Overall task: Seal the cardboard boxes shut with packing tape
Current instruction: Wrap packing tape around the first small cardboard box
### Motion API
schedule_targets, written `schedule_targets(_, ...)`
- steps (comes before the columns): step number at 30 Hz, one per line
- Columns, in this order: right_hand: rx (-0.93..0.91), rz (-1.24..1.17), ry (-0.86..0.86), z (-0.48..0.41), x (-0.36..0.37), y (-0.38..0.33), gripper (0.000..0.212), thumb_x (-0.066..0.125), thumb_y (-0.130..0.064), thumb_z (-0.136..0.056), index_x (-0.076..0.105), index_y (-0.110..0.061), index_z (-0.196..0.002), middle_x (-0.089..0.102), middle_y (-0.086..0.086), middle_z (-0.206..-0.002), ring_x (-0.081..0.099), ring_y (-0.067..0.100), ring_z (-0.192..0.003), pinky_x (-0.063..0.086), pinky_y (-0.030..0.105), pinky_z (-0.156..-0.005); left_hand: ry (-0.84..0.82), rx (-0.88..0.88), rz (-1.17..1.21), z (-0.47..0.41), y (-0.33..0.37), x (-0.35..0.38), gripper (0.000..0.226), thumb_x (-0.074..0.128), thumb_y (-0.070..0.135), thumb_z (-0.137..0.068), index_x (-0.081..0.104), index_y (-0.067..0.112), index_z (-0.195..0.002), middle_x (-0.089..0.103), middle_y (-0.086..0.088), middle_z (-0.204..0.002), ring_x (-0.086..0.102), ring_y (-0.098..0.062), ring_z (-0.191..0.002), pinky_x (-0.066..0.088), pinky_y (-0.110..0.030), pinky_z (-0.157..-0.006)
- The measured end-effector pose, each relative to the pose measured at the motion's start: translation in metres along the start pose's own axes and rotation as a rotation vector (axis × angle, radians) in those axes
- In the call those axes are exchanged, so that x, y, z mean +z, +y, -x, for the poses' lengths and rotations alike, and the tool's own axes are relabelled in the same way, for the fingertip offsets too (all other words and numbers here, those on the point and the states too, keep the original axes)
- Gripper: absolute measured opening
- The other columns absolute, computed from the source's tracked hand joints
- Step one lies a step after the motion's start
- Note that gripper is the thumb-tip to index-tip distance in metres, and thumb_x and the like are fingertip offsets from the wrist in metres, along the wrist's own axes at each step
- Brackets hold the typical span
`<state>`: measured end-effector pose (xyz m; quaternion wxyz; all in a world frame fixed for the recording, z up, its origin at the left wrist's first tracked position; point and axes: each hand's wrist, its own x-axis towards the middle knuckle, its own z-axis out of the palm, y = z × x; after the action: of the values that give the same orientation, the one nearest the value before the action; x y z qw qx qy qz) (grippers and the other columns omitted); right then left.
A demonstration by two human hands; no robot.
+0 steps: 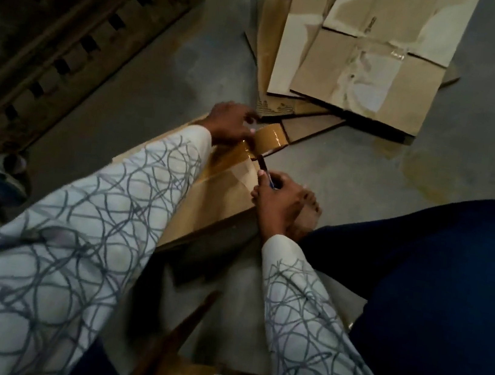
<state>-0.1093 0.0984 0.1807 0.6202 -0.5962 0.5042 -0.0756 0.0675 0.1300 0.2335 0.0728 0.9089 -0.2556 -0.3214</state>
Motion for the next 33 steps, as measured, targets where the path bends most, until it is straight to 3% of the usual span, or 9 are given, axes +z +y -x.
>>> schedule_targets(4,-0.127,0.132,0.014,-0.012,0.008,-0.003,0.017,0.064,-0.03,-0.095,0.074,-0.023,-0.107,0.072,-0.003,-0.097,0.068,0.015,-0.086,0.061,0.041,-0.076,-0.391,-0.084,-0.358,-0.044,-0.002,-0.006,0.064,0.065,0.06,-0.085,0.048,0.039,-0.143,0.056,0.002,-0.139,0.048,-0.028,-0.128,0.036,-0.054,-0.111)
schedule_targets(6,-0.163,0.205,-0.011,-0.017,0.008,-0.006,0.02,0.062,-0.03,-0.097,0.074,-0.02,-0.11,0.073,0.0,-0.096,0.068,0.015,-0.085,0.058,0.032,-0.08,-0.488,-0.097,-0.318,-0.055,-0.001,-0.01,0.053,0.069,0.051,-0.087,0.057,0.033,-0.136,0.059,0.005,-0.13,0.05,-0.021,-0.118,0.039,-0.051,-0.109)
schedule_targets(9,-0.197,0.276,-0.006,-0.02,0.004,-0.003,0.024,0.06,-0.028,-0.099,0.075,-0.017,-0.114,0.074,0.003,-0.102,0.066,0.015,-0.093,0.026,-0.007,-0.082,-0.526,-0.041,-0.203,-0.063,-0.003,-0.012,0.03,0.071,0.037,-0.089,0.068,0.029,-0.117,0.065,0.005,-0.115,0.055,-0.022,-0.114,0.044,-0.049,-0.106)
schedule_targets(12,-0.222,0.301,0.015,-0.018,-0.002,-0.003,0.025,0.059,-0.027,-0.099,0.075,-0.017,-0.117,0.073,0.004,-0.11,0.063,0.016,-0.098,0.001,-0.015,-0.076,-0.497,-0.042,-0.071,-0.06,-0.011,-0.007,0.028,0.073,0.031,-0.089,0.07,0.028,-0.116,0.064,0.011,-0.103,0.055,-0.023,-0.114,0.043,-0.048,-0.106)
schedule_targets(17,-0.283,0.341,-0.006,-0.021,-0.003,-0.003,0.025,0.063,-0.026,-0.097,0.075,-0.014,-0.115,0.072,0.005,-0.109,0.063,0.015,-0.095,0.017,-0.012,-0.077,-0.416,-0.022,0.046,-0.056,-0.018,0.0,0.036,0.077,0.031,-0.085,0.072,0.026,-0.12,0.067,0.001,-0.123,0.058,-0.026,-0.119,0.043,-0.052,-0.108)
schedule_targets(21,-0.336,0.377,-0.048,-0.02,-0.001,-0.003,0.023,0.065,-0.023,-0.095,0.076,-0.012,-0.112,0.072,0.008,-0.104,0.063,0.017,-0.09,0.037,0.014,-0.074,-0.369,-0.029,0.089,-0.054,-0.022,0.003,0.037,0.078,0.032,-0.084,0.072,0.027,-0.119,0.067,0.005,-0.116,0.058,-0.026,-0.118,0.044,-0.048,-0.107)
schedule_targets(26,-0.308,0.502,-0.116,-0.023,0.0,-0.008,0.022,0.059,-0.02,-0.097,0.075,-0.008,-0.105,0.067,0.008,-0.1,0.045,0.009,-0.079,0.027,-0.003,-0.068,-0.347,-0.037,0.099,-0.053,-0.023,0.009,0.044,0.079,0.035,-0.083,0.069,0.027,-0.125,0.066,0.001,-0.127,0.057,-0.026,-0.121,0.043,-0.048,-0.109)
schedule_targets(30,-0.203,0.506,-0.081,-0.022,-0.001,-0.008,0.022,0.059,-0.021,-0.096,0.074,-0.014,-0.112,0.07,0.003,-0.107,0.051,0.007,-0.088,0.028,0.002,-0.065,-0.323,-0.053,0.109,-0.053,-0.026,0.014,0.047,0.081,0.038,-0.08,0.069,0.03,-0.125,0.067,0.001,-0.128,0.058,-0.026,-0.12,0.044,-0.052,-0.108)
schedule_targets(33,-0.114,0.456,-0.048,-0.02,-0.007,-0.005,0.022,0.059,-0.022,-0.098,0.071,-0.013,-0.114,0.055,-0.006,-0.098,0.038,0.004,-0.088,0.024,0.001,-0.069,-0.305,-0.037,0.114,-0.052,-0.025,0.016,0.047,0.081,0.035,-0.081,0.069,0.028,-0.125,0.068,0.0,-0.127,0.058,-0.026,-0.12,0.044,-0.05,-0.108)
